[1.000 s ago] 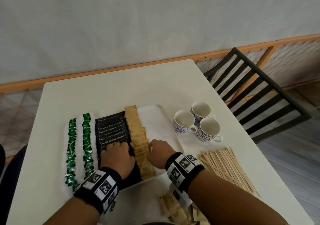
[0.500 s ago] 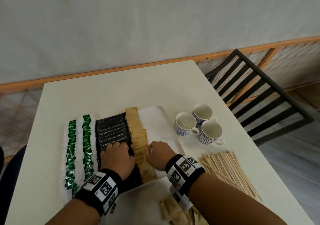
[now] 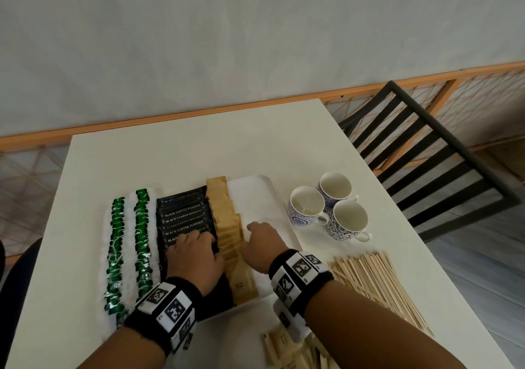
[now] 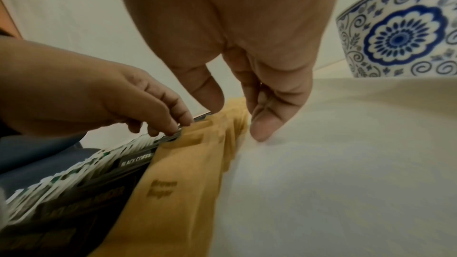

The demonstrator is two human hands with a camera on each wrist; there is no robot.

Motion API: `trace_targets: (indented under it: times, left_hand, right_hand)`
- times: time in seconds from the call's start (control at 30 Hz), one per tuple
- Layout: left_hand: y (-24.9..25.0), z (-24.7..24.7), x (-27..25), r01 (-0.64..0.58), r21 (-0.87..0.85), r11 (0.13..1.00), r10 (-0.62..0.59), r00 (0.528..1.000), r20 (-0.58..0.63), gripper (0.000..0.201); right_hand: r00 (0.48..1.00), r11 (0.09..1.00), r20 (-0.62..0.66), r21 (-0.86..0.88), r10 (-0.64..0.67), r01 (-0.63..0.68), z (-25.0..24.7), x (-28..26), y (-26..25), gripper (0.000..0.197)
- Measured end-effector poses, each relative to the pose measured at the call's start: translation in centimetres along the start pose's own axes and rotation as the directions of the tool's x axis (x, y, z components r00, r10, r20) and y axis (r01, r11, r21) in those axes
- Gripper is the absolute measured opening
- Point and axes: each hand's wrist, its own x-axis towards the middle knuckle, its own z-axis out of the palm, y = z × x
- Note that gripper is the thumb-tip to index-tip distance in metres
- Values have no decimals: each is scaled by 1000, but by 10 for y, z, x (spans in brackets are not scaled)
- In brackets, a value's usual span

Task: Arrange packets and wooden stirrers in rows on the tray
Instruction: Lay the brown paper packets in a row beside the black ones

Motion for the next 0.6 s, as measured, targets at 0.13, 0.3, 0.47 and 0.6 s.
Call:
trace_targets:
  times: [0.13, 0.3, 0.47, 0.6]
  left_hand:
    - [0, -2, 4, 14, 8, 1000, -14, 1000, 5, 37]
    - [1, -3, 4, -18, 36, 999, 17, 1000, 23, 40]
    - [1, -3, 4, -34, 50, 998, 31, 998, 45, 44]
    - [1, -2, 5, -30, 43, 999, 28, 998, 59, 46]
  right_hand:
    - [1000, 980, -4, 200, 18, -16, -6, 17, -6, 52]
    - [999, 966, 34, 257, -14, 5, -8, 23, -14, 47]
    - [999, 953, 31, 301, -38, 27, -8, 22, -16, 39]
    - [998, 962, 55, 274, -28, 12, -9, 26, -16, 51]
